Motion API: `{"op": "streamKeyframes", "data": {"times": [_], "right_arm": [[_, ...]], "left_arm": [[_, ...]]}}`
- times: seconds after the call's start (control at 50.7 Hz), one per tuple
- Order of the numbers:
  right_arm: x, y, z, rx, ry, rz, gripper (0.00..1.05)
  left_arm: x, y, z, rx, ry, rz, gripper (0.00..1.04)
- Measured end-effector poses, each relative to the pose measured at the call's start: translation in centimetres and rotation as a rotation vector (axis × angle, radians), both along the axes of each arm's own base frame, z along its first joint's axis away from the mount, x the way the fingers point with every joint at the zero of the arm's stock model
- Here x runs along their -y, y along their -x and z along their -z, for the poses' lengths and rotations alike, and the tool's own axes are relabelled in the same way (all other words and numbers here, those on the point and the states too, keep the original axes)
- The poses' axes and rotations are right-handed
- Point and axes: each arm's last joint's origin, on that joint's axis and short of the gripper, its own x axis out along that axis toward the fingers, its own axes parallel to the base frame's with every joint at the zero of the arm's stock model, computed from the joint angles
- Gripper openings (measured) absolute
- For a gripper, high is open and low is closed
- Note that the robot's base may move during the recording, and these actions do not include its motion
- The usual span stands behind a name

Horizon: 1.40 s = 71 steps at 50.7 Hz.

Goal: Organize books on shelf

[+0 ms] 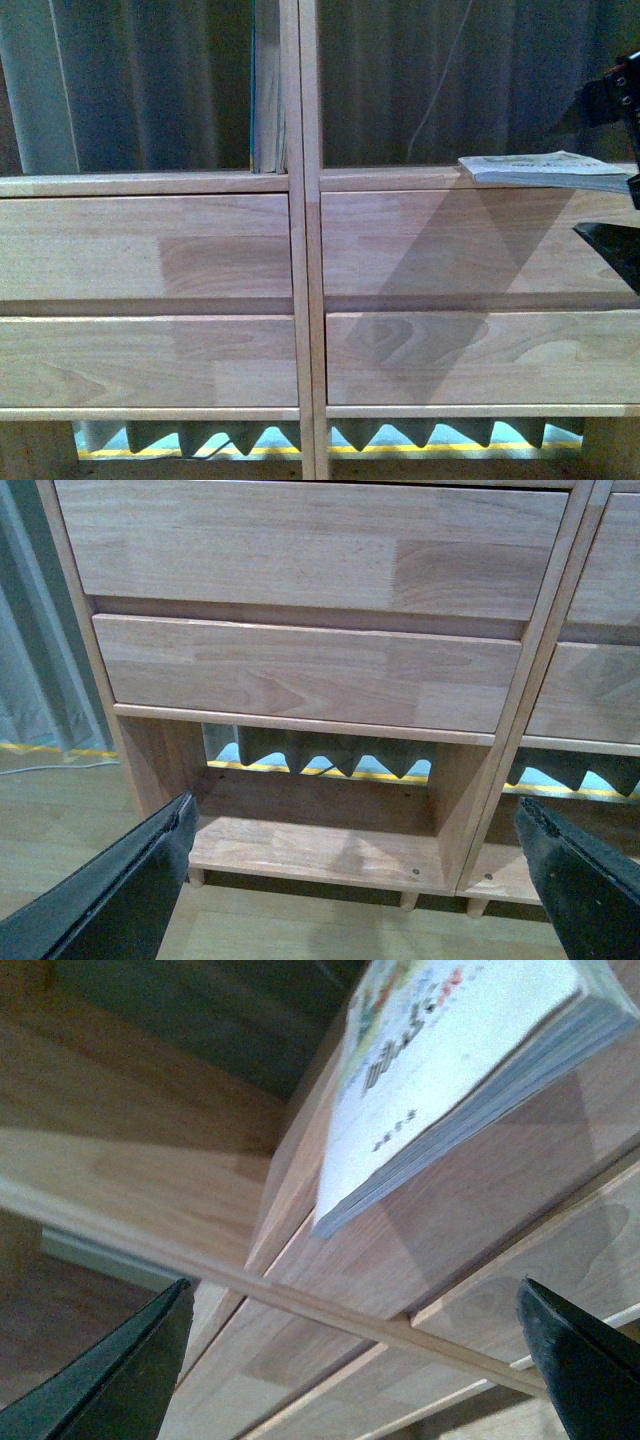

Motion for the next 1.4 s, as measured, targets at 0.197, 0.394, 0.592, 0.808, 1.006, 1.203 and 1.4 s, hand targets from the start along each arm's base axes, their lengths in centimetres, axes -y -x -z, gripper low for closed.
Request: {"op": "streamKeyframes", "data": {"times": [0.197, 0.394, 0.592, 0.808, 1.006, 1.203, 1.4], "right_arm": [[-0.2, -3.7, 0.8, -0.029, -0.124, 0.062, 0.98], [-0.4, -6.3, 0.3, -0.026, -0.172, 0.102, 0.98], [-0.9, -8.3, -0.7, -0.031, -0.156, 0.126, 0.95], [-0.6, -8.6, -1.3, -0.003, -0.130, 0.155, 0.41], [0.3, -6.8, -0.3, 0.024, -0.155, 0.117, 0.07], [0.9, -4.6, -1.1, 0.079, -0.154, 0.067, 0.07], [1.3, -2.1, -3.1, 0.162, -0.150, -0.005, 0.07]], "left_arm": [[0.0, 0.0, 0.0, 0.000, 0.000, 0.000, 0.98], [0.0, 0.0, 0.0, 0.000, 0.000, 0.000, 0.98], [0.0, 0.0, 0.0, 0.000, 0.000, 0.000, 0.98], [0.0, 0.0, 0.0, 0.000, 0.000, 0.000, 0.98], [-0.7, -0.6, -0.9, 0.036, 0.093, 0.186, 0.98], [-3.3, -2.6, -4.8, 0.120, 0.126, 0.241, 0.98], [-5.3, -7.1, -9.4, 0.165, 0.121, 0.271, 0.98]]}}
